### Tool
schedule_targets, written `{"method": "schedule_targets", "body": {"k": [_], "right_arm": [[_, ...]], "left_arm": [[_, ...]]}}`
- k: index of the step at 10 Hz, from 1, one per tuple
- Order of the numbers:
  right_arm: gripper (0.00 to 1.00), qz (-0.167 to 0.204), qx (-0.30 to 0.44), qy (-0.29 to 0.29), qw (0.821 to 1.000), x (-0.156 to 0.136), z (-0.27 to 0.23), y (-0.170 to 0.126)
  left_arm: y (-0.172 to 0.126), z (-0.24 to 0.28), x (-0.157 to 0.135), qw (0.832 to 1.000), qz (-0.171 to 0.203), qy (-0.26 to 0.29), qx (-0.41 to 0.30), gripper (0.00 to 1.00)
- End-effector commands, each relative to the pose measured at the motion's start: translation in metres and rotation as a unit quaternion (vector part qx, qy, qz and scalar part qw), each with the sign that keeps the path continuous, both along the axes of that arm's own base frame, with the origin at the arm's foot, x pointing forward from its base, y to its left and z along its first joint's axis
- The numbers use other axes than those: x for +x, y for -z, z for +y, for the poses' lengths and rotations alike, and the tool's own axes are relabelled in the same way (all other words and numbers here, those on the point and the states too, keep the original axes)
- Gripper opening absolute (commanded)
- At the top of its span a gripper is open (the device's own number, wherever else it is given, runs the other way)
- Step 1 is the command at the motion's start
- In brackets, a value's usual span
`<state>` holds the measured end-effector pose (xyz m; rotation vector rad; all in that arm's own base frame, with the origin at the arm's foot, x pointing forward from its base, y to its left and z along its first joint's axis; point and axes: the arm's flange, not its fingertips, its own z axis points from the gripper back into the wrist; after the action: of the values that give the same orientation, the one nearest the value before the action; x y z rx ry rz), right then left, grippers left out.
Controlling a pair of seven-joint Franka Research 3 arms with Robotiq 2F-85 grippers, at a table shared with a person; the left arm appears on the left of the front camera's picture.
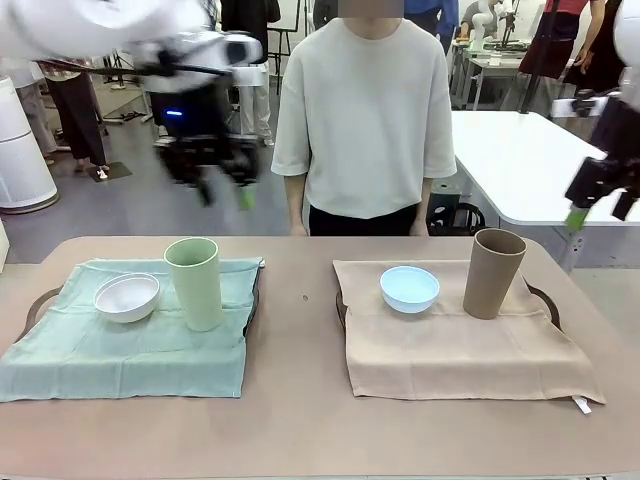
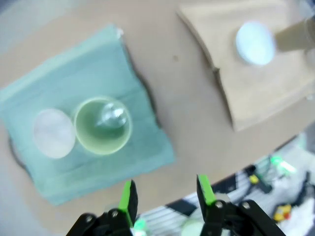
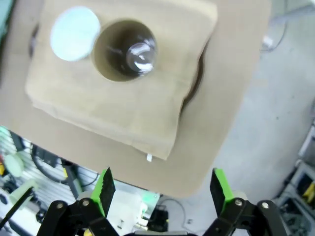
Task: Set up a tray with a mat and arrange the tableware.
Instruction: Place the Picnic Bowl and Reusable plastic cup back onto the Handle tray in front of the human's position.
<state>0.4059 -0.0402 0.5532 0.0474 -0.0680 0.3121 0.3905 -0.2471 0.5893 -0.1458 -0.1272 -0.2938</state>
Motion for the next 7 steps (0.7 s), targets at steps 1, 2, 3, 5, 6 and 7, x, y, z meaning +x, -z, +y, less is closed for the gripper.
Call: {"method": "schedule_targets", "body": {"k": [1,2,3,5,6,7], "right_arm": [[1.00,-0.001,0.031,0.043,0.999,-0.012,-0.025,-0.004],[1.00,-0.003,0.048,0.058,0.997,-0.019,-0.042,-0.006],[1.00,-0.003,0.058,0.068,0.996,-0.024,-0.055,-0.006],[1.00,0.001,0.033,0.062,0.998,-0.018,-0.056,-0.006],[1.00,0.001,0.033,0.062,0.998,-0.018,-0.056,-0.006],[1.00,0.001,0.033,0.062,0.998,-0.018,-0.056,-0.006]], "left_arm": [[0.001,0.057,-0.012,0.999,0.009,0.005,0.044,0.65],[0.001,0.086,-0.011,0.999,0.014,-0.018,0.042,0.65],[0.003,0.109,-0.013,0.998,0.016,-0.044,0.038,0.65],[-0.002,0.101,-0.013,0.999,0.024,-0.028,0.035,0.65],[-0.002,0.101,-0.013,0.999,0.024,-0.028,0.035,0.65],[-0.002,0.101,-0.013,0.999,0.024,-0.028,0.035,0.65]]}}
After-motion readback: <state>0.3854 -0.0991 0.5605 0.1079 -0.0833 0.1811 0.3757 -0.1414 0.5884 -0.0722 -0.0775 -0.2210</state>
